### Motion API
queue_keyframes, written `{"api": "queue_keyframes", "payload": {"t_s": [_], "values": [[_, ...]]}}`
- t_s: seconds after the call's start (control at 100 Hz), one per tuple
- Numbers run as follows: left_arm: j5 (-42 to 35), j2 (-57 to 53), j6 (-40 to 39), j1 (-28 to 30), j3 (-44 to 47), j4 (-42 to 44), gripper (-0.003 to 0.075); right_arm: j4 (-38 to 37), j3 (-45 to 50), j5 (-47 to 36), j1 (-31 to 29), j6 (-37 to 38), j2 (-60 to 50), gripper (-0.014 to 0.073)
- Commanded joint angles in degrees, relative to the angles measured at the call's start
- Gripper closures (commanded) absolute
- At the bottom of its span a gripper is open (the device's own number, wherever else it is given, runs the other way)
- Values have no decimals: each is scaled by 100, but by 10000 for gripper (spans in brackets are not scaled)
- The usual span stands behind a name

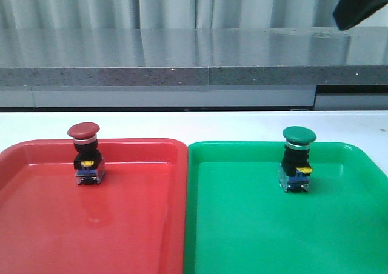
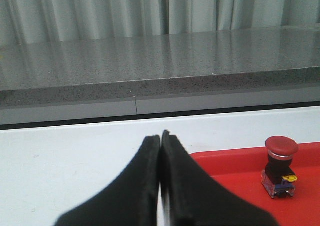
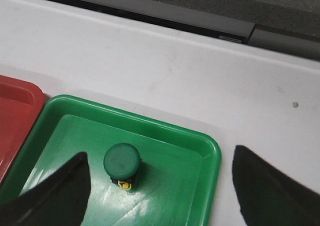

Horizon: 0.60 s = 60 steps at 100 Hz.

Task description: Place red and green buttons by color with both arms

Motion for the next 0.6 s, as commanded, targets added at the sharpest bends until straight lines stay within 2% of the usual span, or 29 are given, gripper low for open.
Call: {"api": "queue_keyframes", "payload": {"t_s": [0.0,0.21,0.46,0.59], "values": [[-469,-173,-73,16,235,-13,739,-210,200,-406,-63,6,-609,11],[-469,-173,-73,16,235,-13,739,-224,840,-335,-405,6,-1903,11],[-469,-173,-73,16,235,-13,739,-252,1105,723,-431,6,-3355,13],[-469,-173,-73,16,235,-13,739,-424,1294,871,-431,6,-3868,13]]}}
